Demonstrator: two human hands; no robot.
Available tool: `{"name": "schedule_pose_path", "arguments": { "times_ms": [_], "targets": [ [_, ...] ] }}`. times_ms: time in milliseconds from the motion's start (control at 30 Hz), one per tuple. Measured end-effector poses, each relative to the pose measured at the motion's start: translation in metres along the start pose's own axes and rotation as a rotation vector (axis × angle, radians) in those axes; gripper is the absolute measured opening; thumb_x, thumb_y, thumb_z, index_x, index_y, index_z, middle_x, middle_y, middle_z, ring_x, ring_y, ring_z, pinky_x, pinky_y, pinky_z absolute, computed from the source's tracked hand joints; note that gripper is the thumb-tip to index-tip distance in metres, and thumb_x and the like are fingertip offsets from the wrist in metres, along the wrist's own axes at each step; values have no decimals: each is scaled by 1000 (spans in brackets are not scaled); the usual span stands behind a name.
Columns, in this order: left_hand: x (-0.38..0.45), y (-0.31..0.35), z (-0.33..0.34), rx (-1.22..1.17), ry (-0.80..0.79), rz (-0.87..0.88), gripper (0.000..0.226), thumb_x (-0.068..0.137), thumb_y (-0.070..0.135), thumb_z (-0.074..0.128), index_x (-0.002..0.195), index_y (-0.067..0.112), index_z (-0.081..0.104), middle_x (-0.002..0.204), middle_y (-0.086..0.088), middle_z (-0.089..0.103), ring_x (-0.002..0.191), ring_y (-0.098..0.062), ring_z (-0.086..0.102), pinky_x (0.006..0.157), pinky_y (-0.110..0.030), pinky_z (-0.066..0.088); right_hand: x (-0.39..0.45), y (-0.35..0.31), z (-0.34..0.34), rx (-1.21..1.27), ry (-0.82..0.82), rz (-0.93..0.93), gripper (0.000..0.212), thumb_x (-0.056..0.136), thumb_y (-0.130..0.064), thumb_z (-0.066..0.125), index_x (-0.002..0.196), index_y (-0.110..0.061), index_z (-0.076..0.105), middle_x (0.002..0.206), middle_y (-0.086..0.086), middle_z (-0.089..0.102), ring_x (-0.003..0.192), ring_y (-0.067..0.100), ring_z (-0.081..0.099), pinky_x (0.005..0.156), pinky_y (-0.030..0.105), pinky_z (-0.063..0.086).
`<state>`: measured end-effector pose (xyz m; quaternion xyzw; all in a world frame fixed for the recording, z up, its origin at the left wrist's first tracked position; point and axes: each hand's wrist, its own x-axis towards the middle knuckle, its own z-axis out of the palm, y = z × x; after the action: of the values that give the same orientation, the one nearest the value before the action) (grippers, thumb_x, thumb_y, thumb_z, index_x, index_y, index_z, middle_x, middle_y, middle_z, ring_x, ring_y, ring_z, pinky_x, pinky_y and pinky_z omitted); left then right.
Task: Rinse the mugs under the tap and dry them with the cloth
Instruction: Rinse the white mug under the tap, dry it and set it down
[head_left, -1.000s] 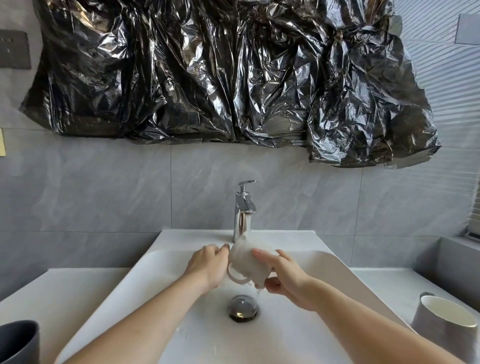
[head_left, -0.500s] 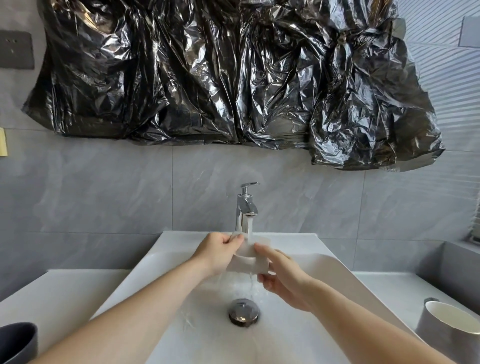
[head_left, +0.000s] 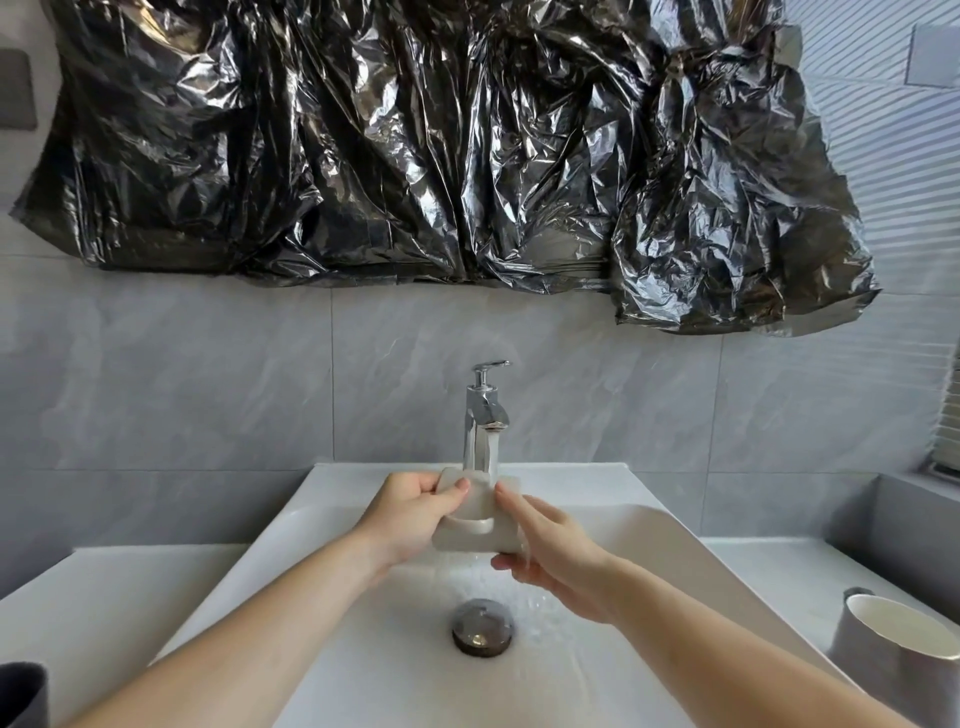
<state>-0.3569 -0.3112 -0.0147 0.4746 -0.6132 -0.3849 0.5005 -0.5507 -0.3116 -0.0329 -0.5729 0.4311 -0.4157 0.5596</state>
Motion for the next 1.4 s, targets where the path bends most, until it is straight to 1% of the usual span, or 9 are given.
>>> {"name": "schedule_pose_path", "arguments": {
  "times_ms": [267,400,567,767,900,1000,1100,1300,1400],
  "targets": [
    [-3,-3,-2,55,-55,36,18,104,1,56,108,-4,74,95,-9,77,84,-14,70,78,-22,53,-5,-4,-3,99,3,-45,27,98,-50,66,120,-37,74,121,0,75,84,25,74,72,22,58],
    [-4,-1,2,34,-80,18,28,103,2,58,83,13,74,71,10,75,68,-2,67,68,-12,49,-5,-4,-5,169,43,-75,31,93,-38,77,123,-43,66,122,2,74,90,27,77,76,29,62],
    [-2,-1,0,22,17,19,31,105,22,60,94,-2,76,83,-4,71,82,-18,60,81,-33,46,-5,-4,-3,149,-1,-188,51,93,-15,78,137,-30,60,131,5,70,94,24,70,85,37,61],
    [-6,0,3,-36,46,16,20,102,8,62,114,-5,72,108,-17,78,95,-24,71,93,-37,56,-5,-5,-8,107,1,-246,54,90,3,75,132,-30,64,131,-4,68,94,26,74,93,51,60],
    [-7,1,2,-90,33,72,16,101,3,61,112,0,73,105,-12,79,92,-17,72,87,-26,57,-2,-5,-9,144,21,-202,59,89,-2,78,134,-35,60,127,-12,66,103,21,77,93,49,62],
    [-9,-1,1,-85,6,112,16,101,1,61,110,3,74,99,-7,80,84,-9,72,77,-15,56,0,-3,-8,188,-4,-106,51,91,-27,81,133,-37,54,129,2,67,103,30,78,89,44,64],
    [-7,-3,0,-36,-20,149,16,101,-1,60,112,-1,73,104,-12,80,88,-13,74,80,-18,57,-2,-2,-8,127,-26,-22,52,91,-48,75,131,-19,57,127,15,68,97,42,77,80,38,64],
    [-4,-7,0,50,-45,138,17,99,-2,62,109,4,74,102,-14,81,105,-30,75,99,-45,55,-1,-1,-16,157,38,-112,50,88,-23,84,130,-19,58,126,14,68,92,41,78,85,44,65],
    [-4,-7,2,48,-59,140,14,101,5,62,106,6,76,100,-11,81,94,-23,77,90,-38,56,-3,-3,-17,122,73,-206,51,84,-14,87,128,-20,61,126,6,68,82,26,76,82,43,65]
  ]
}}
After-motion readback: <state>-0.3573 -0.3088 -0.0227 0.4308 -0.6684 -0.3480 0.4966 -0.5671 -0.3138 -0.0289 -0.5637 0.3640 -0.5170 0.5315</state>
